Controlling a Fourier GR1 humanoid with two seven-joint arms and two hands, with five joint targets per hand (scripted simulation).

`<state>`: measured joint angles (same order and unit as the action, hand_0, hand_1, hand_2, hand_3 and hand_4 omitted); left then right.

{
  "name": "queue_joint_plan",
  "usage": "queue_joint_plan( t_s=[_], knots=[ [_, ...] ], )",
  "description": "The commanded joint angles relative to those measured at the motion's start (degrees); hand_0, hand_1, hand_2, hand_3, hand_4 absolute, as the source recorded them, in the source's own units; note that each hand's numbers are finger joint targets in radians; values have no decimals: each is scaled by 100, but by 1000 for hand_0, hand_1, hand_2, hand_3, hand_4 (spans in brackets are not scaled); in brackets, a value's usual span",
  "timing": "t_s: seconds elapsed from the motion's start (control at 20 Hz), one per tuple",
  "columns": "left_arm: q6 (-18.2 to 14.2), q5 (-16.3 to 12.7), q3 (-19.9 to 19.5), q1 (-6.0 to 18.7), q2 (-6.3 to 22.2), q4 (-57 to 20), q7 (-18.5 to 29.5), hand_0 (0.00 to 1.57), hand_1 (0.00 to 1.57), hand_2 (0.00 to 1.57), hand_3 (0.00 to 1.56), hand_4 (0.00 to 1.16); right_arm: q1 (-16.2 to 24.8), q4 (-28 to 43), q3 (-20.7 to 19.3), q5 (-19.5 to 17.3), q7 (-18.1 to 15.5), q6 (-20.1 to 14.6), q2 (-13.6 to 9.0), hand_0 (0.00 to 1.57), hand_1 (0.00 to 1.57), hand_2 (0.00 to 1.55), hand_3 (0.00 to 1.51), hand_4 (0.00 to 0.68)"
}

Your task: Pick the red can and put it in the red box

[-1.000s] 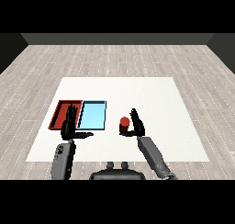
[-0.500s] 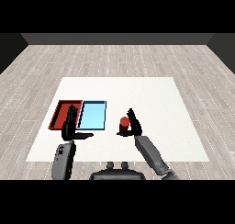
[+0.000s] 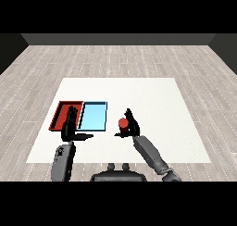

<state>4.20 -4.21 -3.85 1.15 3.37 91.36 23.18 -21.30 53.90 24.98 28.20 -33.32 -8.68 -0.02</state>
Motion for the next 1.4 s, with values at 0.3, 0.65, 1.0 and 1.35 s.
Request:
queue_joint_plan(
  t_s=[0.3,0.65,1.0,1.35],
  knots=[
    [-158,76,24,186,-142,-202,142,0,0,0,0,0,-284,148,264,105,469,-778,1,0,0,0,0,0],
    [-10,8,-86,12,103,114,-21,0,0,0,0,0,-524,-546,-392,-210,620,-1001,-28,1566,1566,1525,1475,582],
    [-196,91,-42,231,-49,-86,-13,0,0,0,0,0,-455,-369,1,-510,1220,-1590,1,1571,1571,1486,1433,568],
    [-322,315,200,16,-186,129,-24,0,0,0,0,0,-614,-431,-250,-653,1435,-1473,1,1571,1571,1487,1433,577]
  ],
)
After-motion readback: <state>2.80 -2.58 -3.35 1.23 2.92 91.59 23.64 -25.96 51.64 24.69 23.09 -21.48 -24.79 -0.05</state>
